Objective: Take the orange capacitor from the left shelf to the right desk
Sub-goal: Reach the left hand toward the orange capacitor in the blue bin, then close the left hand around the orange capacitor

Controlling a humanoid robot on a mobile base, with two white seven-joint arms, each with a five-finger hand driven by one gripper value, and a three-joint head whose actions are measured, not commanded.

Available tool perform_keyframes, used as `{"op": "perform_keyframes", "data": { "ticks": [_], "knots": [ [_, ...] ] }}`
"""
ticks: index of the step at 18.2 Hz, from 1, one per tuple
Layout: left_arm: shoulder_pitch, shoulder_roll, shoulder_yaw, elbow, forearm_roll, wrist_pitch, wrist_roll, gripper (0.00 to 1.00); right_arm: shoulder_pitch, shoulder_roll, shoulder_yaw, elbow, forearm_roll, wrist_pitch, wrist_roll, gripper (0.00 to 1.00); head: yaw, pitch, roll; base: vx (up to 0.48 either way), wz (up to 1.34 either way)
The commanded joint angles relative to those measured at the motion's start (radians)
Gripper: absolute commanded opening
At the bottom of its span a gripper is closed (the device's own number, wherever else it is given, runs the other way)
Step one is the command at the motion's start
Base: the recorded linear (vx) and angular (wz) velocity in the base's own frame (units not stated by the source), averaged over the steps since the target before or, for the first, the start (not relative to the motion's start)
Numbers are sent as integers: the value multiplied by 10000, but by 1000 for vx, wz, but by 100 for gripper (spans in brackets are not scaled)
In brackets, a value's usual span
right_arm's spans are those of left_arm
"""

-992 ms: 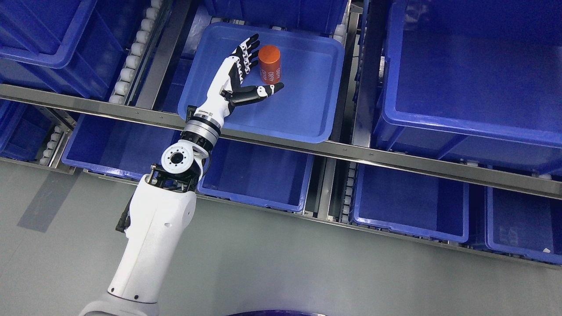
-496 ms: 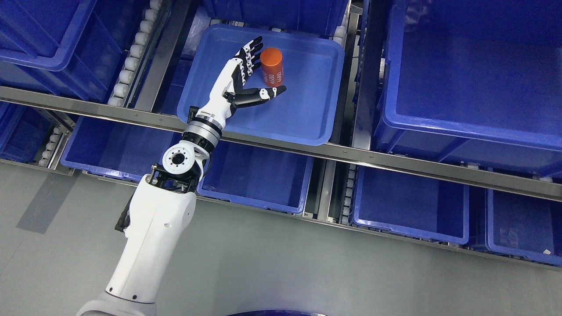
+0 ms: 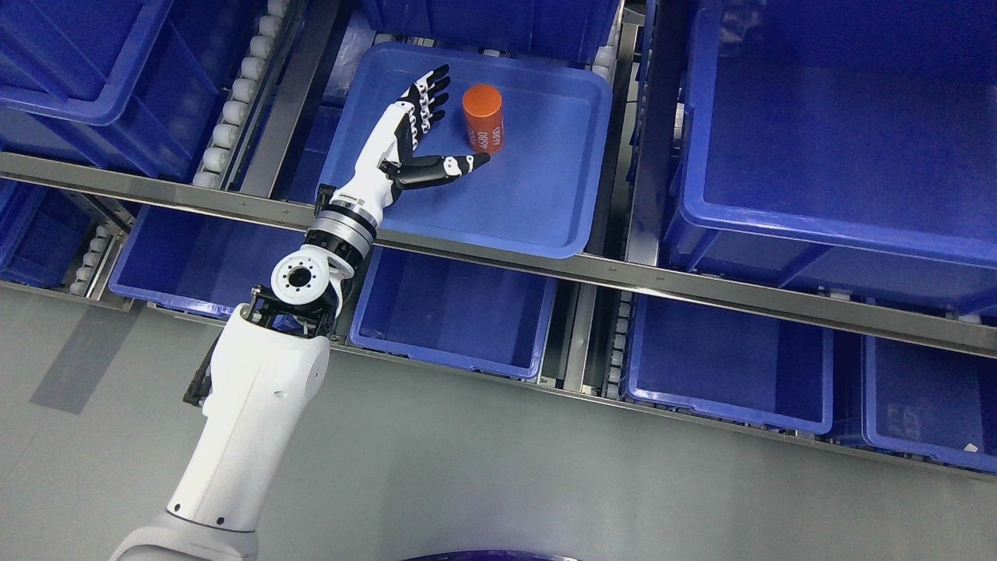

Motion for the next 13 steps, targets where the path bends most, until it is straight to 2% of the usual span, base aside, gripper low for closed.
{"op": "perform_keyframes", "data": {
  "ticks": [1,9,11,13],
  "knots": [
    [-568,28,-364,1018,5,60,-180,100,337,-174,-108,-230,0,-4,0,100,0,0,0,0,0],
    [-800,-280,-564,1418,-11,106,-810,98,337,-174,-123,-230,0,-4,0,100,0,0,0,0,0],
    [-800,-218,-503,1433,-41,106,-825,91,337,-174,-123,-230,0,-4,0,100,0,0,0,0,0],
    [-800,-203,-350,1524,-164,75,-916,78,337,-174,-108,-230,0,-4,0,100,0,0,0,0,0]
  ]
}}
